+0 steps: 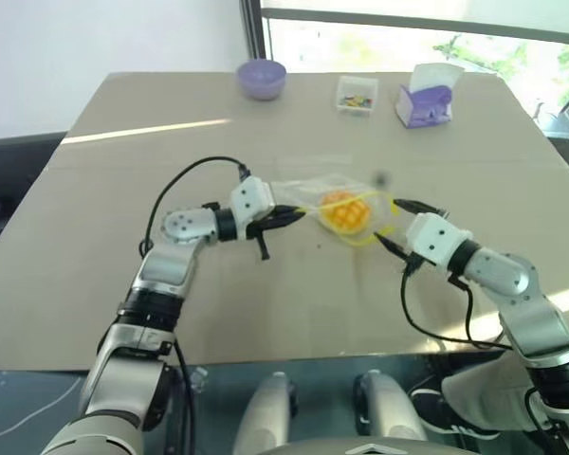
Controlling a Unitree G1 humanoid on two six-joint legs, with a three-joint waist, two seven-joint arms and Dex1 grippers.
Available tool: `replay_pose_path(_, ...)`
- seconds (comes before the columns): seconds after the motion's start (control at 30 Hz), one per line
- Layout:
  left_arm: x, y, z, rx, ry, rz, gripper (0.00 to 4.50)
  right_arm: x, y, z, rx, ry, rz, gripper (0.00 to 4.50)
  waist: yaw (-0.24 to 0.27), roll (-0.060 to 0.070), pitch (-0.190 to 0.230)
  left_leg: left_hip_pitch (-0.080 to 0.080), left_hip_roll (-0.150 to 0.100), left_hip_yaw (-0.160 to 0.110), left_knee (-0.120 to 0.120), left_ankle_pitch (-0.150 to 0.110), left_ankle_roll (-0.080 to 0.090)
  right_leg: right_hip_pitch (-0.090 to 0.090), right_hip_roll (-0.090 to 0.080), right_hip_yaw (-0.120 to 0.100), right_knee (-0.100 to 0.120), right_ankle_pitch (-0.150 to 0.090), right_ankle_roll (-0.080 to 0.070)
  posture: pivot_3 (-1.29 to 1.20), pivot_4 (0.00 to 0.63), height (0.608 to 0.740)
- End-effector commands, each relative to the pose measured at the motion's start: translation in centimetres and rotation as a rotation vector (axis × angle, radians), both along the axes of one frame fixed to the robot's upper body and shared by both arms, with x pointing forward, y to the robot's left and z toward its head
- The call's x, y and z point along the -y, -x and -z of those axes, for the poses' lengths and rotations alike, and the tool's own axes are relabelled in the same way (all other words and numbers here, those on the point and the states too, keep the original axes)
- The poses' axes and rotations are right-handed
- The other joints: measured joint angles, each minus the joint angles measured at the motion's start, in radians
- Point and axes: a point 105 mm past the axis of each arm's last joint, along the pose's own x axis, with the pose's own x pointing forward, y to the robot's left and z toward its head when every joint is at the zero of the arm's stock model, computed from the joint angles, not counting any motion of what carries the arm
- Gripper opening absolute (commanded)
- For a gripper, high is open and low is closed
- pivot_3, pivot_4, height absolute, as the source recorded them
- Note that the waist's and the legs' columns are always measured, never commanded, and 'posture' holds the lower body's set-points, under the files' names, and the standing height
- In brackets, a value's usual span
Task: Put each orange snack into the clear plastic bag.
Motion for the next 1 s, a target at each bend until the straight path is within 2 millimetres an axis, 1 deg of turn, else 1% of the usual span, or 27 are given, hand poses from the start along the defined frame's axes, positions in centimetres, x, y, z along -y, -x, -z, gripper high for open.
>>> replay_pose_path(0.03,0.1,0.0,-2.6,0.067,0.04,0.006,0.0,0.5,-0.6,0.3,0.072,0.077,0.035,2.52,0.0,0.0,0.0,0.0,0.0,0.0,0.0,0.0,0.0,0.0,0.0,0.0,0.0,0.0,0.0,0.0,0.15,0.737)
replay_pose_path(0.17,0.1,0.1,-3.0,0.07,0.044,0.008,0.0,1.0,-1.2,0.9,0.08,0.131,0.06,2.52,0.0,0.0,0.0,0.0,0.0,0.0,0.0,0.0,0.0,0.0,0.0,0.0,0.0,0.0,0.0,0.0,0.15,0.737)
replay_pose_path(0.33,0.1,0.2,-3.2,0.071,0.045,0.002,0.0,2.0,-0.9,1.0,0.061,0.123,0.074,2.52,0.0,0.0,0.0,0.0,0.0,0.0,0.0,0.0,0.0,0.0,0.0,0.0,0.0,0.0,0.0,0.0,0.15,0.737)
replay_pose_path(0.37,0.1,0.2,-3.2,0.07,0.045,0.001,0.0,2.1,-0.8,1.0,0.065,0.117,0.081,2.88,0.001,0.0,0.0,0.0,0.0,0.0,0.0,0.0,0.0,0.0,0.0,0.0,0.0,0.0,0.0,0.0,0.15,0.737)
replay_pose_path(0.4,0.1,0.2,-3.1,0.07,0.046,0.0,0.0,2.3,-0.9,0.9,0.084,0.12,0.098,3.03,0.001,0.0,0.0,0.0,0.0,0.0,0.0,0.0,0.0,0.0,0.0,0.0,0.0,0.0,0.0,0.0,0.15,0.737)
replay_pose_path(0.43,0.1,0.2,-3.1,0.069,0.046,-0.002,0.0,2.4,-0.9,0.8,0.1,0.124,0.11,3.08,0.001,0.0,0.0,0.0,0.0,0.0,0.0,0.0,0.0,0.0,0.0,0.0,0.0,0.0,0.0,0.0,0.15,0.737)
replay_pose_path(0.47,0.0,0.2,-3.1,0.067,0.046,-0.004,0.0,2.5,-0.9,0.9,0.104,0.124,0.117,3.57,0.001,0.0,0.0,0.0,0.0,0.0,0.0,0.0,0.0,0.0,0.0,0.0,0.0,0.0,0.0,0.0,0.15,0.737)
replay_pose_path(0.5,0.0,0.2,-3.1,0.066,0.046,-0.005,0.0,2.5,-0.8,1.0,0.105,0.119,0.124,3.88,0.001,0.0,0.0,0.0,0.0,0.0,0.0,0.0,0.0,0.0,0.0,0.0,0.0,0.0,0.0,0.0,0.15,0.737)
replay_pose_path(0.6,0.2,0.2,-3.1,0.065,0.046,-0.003,0.0,2.3,-1.0,1.3,0.099,0.103,0.138,3.88,0.0,0.0,0.0,0.0,0.0,0.0,0.0,0.0,0.0,0.0,0.0,0.0,0.0,0.0,0.0,0.0,0.15,0.737)
replay_pose_path(0.73,0.4,0.5,-2.9,0.068,0.039,0.008,0.0,1.9,-1.8,1.0,0.106,0.049,0.165,3.88,0.0,0.0,0.0,0.0,0.0,0.0,0.0,0.0,0.0,0.0,0.0,0.0,0.0,0.0,0.0,0.0,0.15,0.737)
replay_pose_path(0.9,0.5,0.6,-2.9,0.069,0.037,0.015,0.0,1.9,-3.0,0.9,0.131,0.057,0.187,3.88,0.0,0.0,0.0,0.0,0.0,0.0,0.0,0.0,0.0,0.0,0.0,0.0,0.0,0.0,0.0,0.0,0.15,0.737)
replay_pose_path(1.0,0.4,0.7,-3.0,0.069,0.039,0.013,0.0,2.0,-3.4,0.8,0.143,0.065,0.192,3.88,0.0,0.0,0.0,0.0,0.0,0.0,0.0,0.0,0.0,0.0,0.0,0.0,0.0,0.0,0.0,0.0,0.15,0.737)
